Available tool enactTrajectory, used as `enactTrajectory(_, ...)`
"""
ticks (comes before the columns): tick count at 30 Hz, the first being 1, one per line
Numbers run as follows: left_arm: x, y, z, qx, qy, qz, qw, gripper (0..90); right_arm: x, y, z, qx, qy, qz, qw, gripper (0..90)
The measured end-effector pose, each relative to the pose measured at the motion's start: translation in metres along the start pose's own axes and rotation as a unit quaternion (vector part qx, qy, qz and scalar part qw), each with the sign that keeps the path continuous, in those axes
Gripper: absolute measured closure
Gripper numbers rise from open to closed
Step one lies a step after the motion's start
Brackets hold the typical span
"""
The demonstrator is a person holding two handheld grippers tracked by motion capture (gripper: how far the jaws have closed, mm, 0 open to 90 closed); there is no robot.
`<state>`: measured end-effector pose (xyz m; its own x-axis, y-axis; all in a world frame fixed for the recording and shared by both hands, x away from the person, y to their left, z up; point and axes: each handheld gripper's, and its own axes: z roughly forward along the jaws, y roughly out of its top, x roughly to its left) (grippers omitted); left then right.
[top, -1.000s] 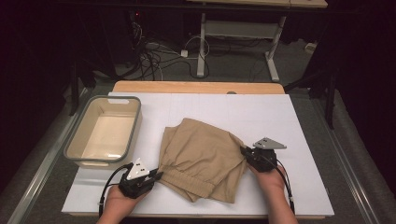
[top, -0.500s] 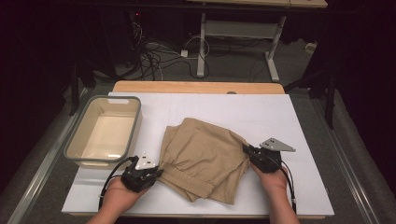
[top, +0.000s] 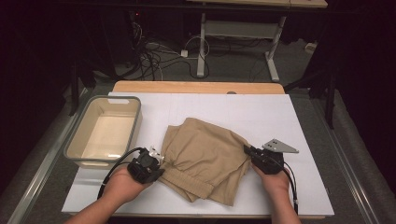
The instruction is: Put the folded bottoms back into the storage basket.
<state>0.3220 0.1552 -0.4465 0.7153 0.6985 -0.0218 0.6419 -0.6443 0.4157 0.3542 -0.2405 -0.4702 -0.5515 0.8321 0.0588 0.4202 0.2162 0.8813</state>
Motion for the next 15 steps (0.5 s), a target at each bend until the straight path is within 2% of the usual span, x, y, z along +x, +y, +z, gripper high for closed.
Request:
enactTrajectory(6, -0.002, 0.005, 0.002, 0.023, 0.009, 0.015, 0.9996, 76.9, 0.000, -0.001, 0.000, -0.001, -0.001, -0.004, 1.0000, 85.9)
enactTrajectory(15, 0.005, 0.012, 0.004, 0.049, -0.013, 0.008, 0.9987, 76.9, 0.001, -0.003, 0.002, 0.007, -0.006, -0.005, 0.9999, 85.9)
